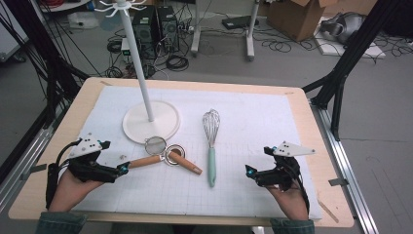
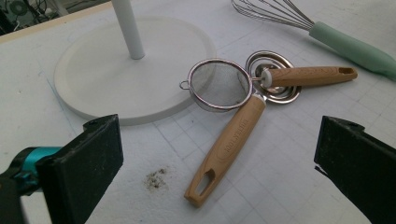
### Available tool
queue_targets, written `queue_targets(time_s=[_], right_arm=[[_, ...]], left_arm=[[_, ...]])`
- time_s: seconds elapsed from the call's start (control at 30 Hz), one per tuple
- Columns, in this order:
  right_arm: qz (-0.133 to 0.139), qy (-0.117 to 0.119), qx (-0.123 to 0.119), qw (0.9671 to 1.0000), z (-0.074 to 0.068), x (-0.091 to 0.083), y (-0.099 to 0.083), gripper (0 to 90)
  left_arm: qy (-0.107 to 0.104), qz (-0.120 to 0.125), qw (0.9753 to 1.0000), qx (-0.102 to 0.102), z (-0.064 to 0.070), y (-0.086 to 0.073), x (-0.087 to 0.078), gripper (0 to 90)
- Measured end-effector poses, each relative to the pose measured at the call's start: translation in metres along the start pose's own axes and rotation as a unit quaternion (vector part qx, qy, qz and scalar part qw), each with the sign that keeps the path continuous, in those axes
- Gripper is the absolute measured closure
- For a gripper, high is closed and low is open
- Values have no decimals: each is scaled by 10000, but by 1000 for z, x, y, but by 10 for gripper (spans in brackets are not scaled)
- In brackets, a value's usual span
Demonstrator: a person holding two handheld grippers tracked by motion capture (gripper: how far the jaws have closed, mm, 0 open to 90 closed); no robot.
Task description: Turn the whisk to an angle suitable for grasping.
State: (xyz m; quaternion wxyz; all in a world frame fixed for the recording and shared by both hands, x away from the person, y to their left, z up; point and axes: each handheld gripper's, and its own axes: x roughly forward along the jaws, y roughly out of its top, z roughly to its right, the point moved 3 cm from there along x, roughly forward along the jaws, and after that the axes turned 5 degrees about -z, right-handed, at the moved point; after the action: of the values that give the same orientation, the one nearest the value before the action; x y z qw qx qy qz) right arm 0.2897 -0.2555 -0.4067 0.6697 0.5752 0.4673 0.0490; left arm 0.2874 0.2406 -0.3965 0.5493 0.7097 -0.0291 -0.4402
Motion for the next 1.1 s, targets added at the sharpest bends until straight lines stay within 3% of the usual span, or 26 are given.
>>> queue_targets(time_s=[1.1], right_arm=[[56,43,-98,9999,-15,0,9,8]], left_arm=[[-69,37,10000,-7,2,0,-3,17]])
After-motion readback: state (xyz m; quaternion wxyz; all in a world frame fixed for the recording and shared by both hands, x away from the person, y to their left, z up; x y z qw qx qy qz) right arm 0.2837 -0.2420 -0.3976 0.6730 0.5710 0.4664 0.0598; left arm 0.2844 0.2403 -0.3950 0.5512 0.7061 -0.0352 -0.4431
